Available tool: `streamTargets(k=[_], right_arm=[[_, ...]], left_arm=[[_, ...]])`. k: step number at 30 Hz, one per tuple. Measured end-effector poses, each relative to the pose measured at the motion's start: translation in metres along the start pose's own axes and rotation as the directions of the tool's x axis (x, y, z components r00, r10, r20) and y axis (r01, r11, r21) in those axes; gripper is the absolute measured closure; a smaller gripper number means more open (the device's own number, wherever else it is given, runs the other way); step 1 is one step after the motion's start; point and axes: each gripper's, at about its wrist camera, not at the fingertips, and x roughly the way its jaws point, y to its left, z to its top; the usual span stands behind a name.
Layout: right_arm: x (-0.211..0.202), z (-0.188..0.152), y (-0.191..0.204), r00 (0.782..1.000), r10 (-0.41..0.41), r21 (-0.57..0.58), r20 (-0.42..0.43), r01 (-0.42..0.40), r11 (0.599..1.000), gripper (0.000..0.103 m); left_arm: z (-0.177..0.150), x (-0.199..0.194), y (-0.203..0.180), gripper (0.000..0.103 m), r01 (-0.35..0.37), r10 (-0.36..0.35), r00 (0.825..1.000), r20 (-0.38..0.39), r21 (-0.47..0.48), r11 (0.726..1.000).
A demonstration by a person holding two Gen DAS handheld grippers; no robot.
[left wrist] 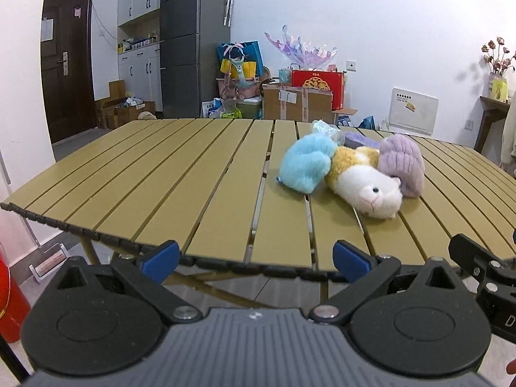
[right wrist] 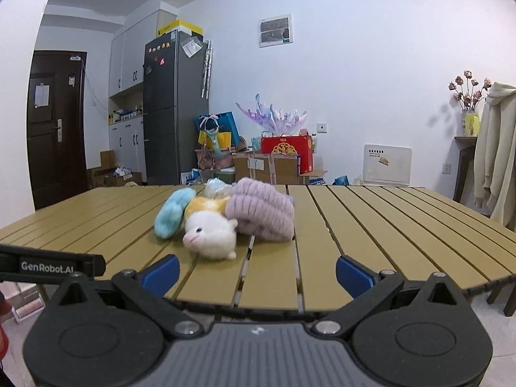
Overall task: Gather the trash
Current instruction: 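Raise both tools back up toward the plush toys on the table, then grasp the pink knit hat with the right tool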
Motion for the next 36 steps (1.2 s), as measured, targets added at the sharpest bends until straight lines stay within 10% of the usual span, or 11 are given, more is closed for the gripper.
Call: streamTargets(k=[28,36], right_arm=[[0.139,0.056,0.019,0.998,0.054,-0.029,0.033,-0.053,0.998,0.000],[0.172,0.049,0.019,0.998,0.036,0.022,-0.059,-0.034,0.999,0.022]], left_arm=[[0.082,0.092,0.010,0.000,-0.094,0.098,0.995,0.034,-0.111,0.989],[0.086,0.110,0.018,0.000,-0.100,0.102,0.995,0.014,-0.109,0.989]])
